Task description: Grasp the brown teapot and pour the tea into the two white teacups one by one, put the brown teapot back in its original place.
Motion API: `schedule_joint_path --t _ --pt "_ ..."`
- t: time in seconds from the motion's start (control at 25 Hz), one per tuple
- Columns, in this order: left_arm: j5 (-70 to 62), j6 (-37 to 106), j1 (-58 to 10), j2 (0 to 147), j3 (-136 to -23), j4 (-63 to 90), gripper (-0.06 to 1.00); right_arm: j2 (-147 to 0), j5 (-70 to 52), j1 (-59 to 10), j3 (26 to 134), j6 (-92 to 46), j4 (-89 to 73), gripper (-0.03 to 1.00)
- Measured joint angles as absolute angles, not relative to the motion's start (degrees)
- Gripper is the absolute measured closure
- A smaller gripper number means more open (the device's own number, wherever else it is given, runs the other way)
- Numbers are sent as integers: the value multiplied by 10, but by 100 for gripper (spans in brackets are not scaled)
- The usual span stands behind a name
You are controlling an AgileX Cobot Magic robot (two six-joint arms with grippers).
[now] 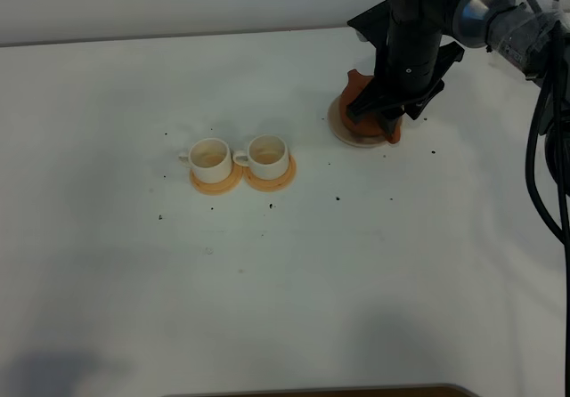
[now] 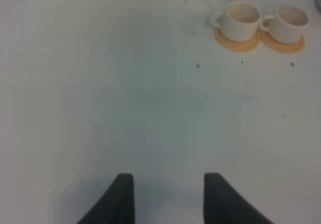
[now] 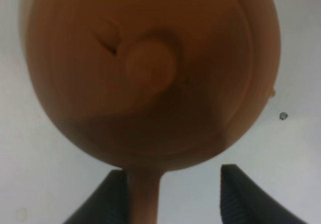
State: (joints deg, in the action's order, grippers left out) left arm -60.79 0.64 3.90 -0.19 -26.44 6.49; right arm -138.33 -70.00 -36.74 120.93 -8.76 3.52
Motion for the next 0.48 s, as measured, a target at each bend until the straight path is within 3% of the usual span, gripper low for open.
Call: schedule_joint_path --t 0.48 --pt "-608 6 39 -2 -264 65 58 -1384 -702 -367 1209 -94 35 71"
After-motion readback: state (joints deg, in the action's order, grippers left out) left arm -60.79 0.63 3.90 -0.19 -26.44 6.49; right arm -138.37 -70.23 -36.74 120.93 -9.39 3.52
